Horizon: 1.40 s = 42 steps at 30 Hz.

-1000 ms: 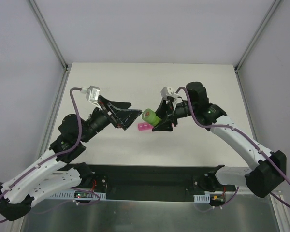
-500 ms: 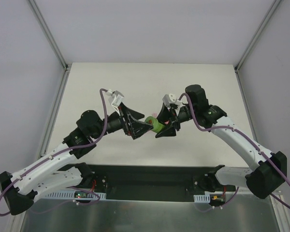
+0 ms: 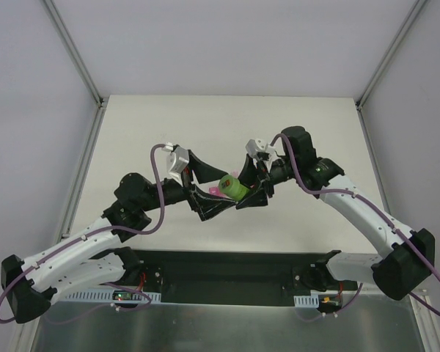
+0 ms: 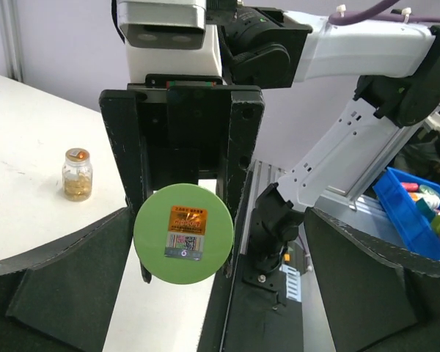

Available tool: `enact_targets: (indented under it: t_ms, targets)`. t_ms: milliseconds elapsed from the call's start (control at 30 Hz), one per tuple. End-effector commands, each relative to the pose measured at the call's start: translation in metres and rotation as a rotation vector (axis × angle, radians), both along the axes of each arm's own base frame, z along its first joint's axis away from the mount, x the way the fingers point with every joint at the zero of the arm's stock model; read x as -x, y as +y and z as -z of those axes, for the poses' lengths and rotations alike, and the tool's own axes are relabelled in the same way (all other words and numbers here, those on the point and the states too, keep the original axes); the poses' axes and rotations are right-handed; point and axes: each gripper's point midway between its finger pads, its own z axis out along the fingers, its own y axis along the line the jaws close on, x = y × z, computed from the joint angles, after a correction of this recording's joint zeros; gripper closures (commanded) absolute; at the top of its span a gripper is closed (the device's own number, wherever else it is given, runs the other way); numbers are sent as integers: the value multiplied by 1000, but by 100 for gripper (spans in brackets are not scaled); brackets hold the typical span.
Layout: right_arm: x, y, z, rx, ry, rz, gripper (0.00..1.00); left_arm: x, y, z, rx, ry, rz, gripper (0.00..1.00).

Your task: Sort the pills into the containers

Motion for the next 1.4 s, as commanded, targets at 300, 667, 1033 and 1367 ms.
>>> enact_targets:
  t_ms: [300,667,1033,1367]
  targets:
    - [3,2,-26,-67,-44,-43,90,-4,-4,-6,4,-84,-20,40]
    - [-16,5,-14,-24,-107,77,90,-9,-5,-14,-30,84,-41,100]
    - [-61,8,-6,40,-209,354,91,-46,-2,-6,-6,376,-236,100]
    - [-92,6,10,112,-225,530,92,-92,8,20,-25,629,-522,100]
